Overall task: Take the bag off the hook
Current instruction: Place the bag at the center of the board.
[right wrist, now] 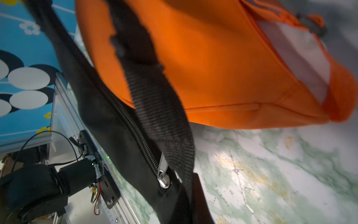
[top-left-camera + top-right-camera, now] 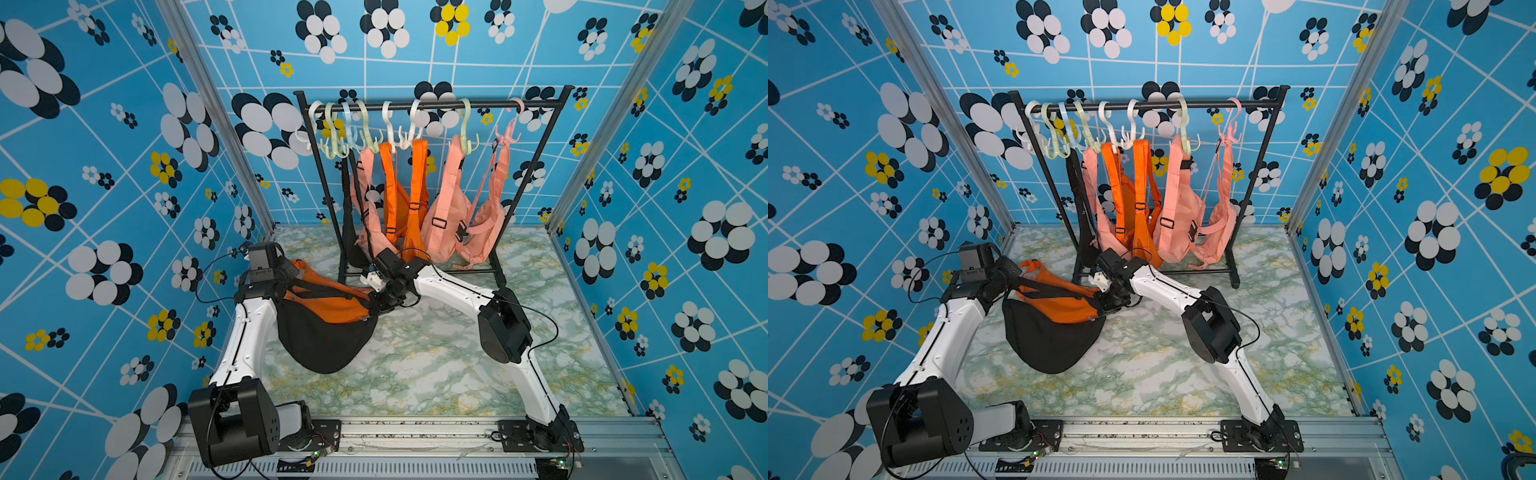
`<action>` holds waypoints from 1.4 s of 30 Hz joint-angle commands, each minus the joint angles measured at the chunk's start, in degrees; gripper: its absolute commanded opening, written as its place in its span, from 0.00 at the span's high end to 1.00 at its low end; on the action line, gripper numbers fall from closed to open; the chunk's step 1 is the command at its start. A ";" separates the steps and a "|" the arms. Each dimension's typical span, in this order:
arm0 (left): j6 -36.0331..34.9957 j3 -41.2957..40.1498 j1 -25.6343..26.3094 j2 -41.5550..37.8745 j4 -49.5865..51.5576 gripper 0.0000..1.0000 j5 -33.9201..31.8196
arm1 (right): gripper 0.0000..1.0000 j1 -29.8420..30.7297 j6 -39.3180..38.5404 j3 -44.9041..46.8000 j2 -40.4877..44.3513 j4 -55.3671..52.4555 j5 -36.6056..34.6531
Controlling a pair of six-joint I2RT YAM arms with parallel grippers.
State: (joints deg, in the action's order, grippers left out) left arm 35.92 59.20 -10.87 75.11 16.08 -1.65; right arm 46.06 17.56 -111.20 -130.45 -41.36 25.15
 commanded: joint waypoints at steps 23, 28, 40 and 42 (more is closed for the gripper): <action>-0.38 -0.34 -1.46 -9.34 0.86 0.01 -6.38 | 0.19 -4.37 3.54 7.47 13.90 9.45 -7.76; -1.46 -1.45 -1.52 -13.34 1.66 0.01 -8.94 | 0.22 -6.58 4.60 12.29 19.97 14.08 -9.96; 4.69 -2.92 -2.57 -5.97 -8.59 0.01 18.46 | 0.23 -8.63 4.33 17.70 27.39 19.95 -9.81; 8.18 -2.84 -2.92 -3.91 -12.31 0.01 22.70 | 0.23 -8.62 4.08 17.85 27.69 19.94 -9.78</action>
State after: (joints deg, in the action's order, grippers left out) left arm 38.85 57.25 -12.93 69.14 10.39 9.91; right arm 37.26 21.91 -94.45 -104.27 -22.70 15.29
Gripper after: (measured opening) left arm 0.988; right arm 0.775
